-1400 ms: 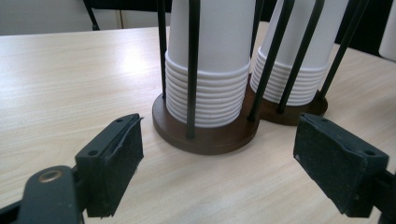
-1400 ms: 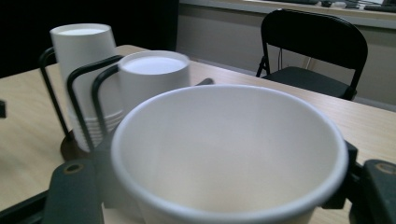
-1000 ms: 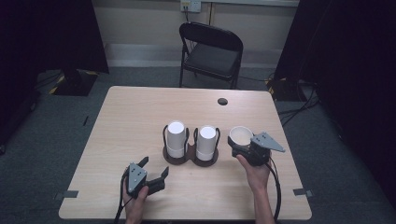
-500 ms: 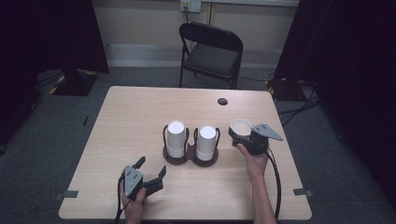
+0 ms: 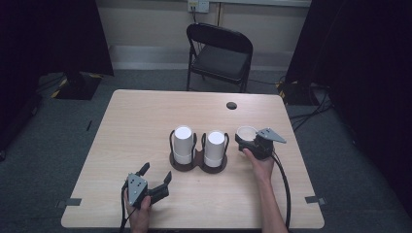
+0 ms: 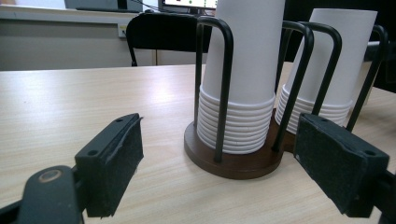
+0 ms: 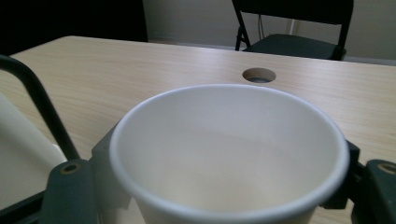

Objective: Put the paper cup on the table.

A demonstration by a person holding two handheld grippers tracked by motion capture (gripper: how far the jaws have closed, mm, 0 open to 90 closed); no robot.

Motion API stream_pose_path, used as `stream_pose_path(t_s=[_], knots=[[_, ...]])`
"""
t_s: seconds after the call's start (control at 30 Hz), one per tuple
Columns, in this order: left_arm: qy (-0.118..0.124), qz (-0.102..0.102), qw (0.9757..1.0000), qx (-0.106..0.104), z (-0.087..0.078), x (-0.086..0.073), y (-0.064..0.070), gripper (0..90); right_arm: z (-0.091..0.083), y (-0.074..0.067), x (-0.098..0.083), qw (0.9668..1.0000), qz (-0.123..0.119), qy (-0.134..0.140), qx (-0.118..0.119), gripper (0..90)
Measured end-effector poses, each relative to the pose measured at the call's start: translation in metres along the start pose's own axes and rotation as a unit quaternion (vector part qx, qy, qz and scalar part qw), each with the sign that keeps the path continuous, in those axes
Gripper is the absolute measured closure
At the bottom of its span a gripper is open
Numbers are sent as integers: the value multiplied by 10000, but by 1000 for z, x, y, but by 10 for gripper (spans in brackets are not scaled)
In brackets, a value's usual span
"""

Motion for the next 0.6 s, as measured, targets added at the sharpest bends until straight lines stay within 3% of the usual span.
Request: stream_pose_path(t_s=[0.27, 0.53, 0.6], knots=[[-18, 27, 10000, -15, 0, 0, 0, 158, 6, 2, -4, 9998, -122, 84, -93, 238], [-20, 70, 9999, -92, 0, 0, 2, 162, 1, 2, -12, 9998, -85, -22, -153, 230], [-51, 72, 10000, -31, 0, -1, 1, 162, -1, 3, -14, 9998, -16, 1, -204, 229]])
Point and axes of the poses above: each handheld gripper's, and its own axes: z roughly forward along the jaws, x roughly out of its top, y roughly to its right, the point moved 9 cm from there along z, roughly forward along the jaws, and after that the axes turned 3 degrees about -z, right-handed, at the moved point
